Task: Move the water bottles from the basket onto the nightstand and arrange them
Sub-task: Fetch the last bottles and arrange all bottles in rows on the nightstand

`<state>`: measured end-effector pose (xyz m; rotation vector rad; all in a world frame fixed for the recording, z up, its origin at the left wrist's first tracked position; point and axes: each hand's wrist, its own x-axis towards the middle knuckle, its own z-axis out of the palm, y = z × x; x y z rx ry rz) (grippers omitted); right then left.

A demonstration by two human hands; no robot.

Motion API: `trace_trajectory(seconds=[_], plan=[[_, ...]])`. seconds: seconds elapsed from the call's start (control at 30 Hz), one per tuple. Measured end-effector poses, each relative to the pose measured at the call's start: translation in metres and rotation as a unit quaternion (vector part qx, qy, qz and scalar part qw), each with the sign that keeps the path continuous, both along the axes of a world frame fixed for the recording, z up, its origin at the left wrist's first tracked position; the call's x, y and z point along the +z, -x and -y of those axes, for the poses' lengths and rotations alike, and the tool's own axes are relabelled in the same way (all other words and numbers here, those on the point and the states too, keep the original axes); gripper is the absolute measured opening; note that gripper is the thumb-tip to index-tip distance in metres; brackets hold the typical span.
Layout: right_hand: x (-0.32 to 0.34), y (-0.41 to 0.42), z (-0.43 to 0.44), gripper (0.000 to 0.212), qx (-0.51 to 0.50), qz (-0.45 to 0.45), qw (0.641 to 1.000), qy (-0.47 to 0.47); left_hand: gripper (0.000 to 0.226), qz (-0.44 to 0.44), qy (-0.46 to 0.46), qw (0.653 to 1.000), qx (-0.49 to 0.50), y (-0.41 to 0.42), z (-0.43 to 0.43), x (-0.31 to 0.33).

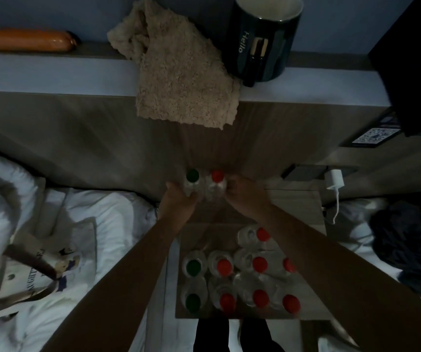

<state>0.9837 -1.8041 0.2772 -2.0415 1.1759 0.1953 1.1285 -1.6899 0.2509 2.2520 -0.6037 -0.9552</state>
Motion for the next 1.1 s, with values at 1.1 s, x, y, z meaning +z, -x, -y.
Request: trace_trajectory(seconds=[1.1], plan=[[-0.01, 0.159, -0.006, 0.026, 0.03, -0.101, 0.994, 0.006, 0.022, 0.092, -0.107, 0.937, -0.319, 0.161, 0.029, -0.001]])
